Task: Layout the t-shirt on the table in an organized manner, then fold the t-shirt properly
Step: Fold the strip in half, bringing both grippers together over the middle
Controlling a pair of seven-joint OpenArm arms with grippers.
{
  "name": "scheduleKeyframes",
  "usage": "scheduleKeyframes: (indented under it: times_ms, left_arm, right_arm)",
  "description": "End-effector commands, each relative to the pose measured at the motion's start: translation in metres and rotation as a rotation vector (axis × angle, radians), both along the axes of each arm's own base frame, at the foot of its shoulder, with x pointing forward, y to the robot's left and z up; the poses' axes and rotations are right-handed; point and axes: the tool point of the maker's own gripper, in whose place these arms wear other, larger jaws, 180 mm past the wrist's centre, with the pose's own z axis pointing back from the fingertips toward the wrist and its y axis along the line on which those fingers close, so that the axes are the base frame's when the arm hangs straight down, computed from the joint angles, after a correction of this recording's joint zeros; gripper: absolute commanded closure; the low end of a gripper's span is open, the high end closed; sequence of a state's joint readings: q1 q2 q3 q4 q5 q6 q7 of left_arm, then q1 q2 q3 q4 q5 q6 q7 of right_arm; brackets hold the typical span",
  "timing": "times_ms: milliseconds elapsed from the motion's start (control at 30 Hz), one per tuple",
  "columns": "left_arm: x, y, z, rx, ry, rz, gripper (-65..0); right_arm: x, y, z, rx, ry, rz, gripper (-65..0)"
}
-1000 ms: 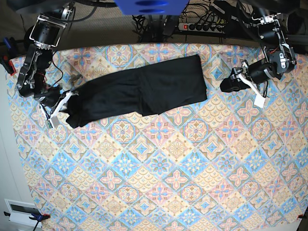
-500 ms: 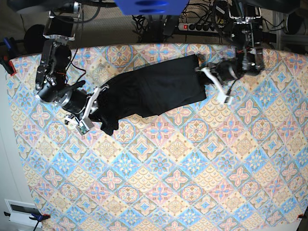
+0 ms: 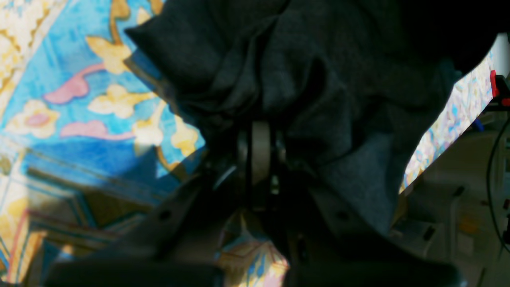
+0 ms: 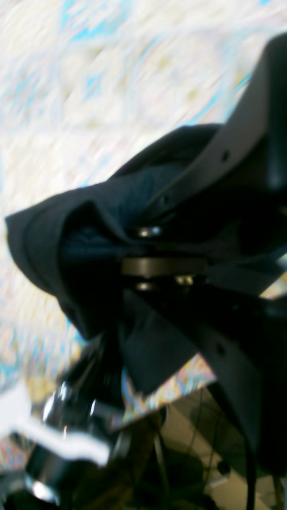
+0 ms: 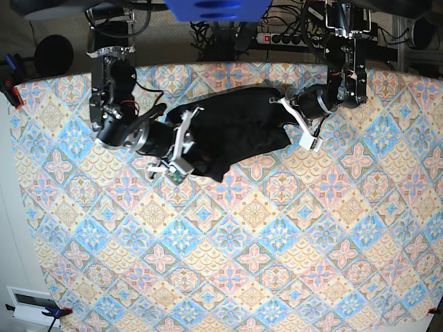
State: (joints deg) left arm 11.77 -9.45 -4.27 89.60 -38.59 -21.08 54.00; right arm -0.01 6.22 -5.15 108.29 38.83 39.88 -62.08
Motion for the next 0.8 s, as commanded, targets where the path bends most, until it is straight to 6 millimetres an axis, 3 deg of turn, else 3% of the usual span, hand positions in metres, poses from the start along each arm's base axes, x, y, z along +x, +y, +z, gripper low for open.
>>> scheduleKeyframes:
  times_ms: [0,233,367,500,600,767]
  left_arm:
    - [-0.008,0.002,-0.014,0.063,0.054,-0.003,-0.3]
    - [-0.008,-0.002,-0.012,0.053,0.051,-0.004,-0.3]
    - [-0.008,-0.001,-0.012,0.054,0.050,-0.004,-0.3]
    - [-0.007,-0.001,-0.011,0.053,0.049,-0.002,-0.3]
    - [-0.004,0.000,-0.006,0.056,0.030,-0.003,-0.3]
    - [0.001,0.006,0.020,0.070,-0.054,-0.022,-0.3]
  right_arm:
    - [0.003,0.011,0.017,0.053,-0.046,0.027,-0.1]
    - [-0.021,0.052,-0.009,0.105,0.048,0.143,-1.0]
    - [-0.015,0.071,-0.005,0.129,0.019,0.194,-8.7]
    - [-0.014,0.073,-0.017,0.026,-0.030,0.207,-13.4]
    - [-0.013,0.078,-0.009,0.035,-0.056,0.204,-14.1]
    - [-0.007,0.075,0.026,0.063,-0.163,0.186,-14.3]
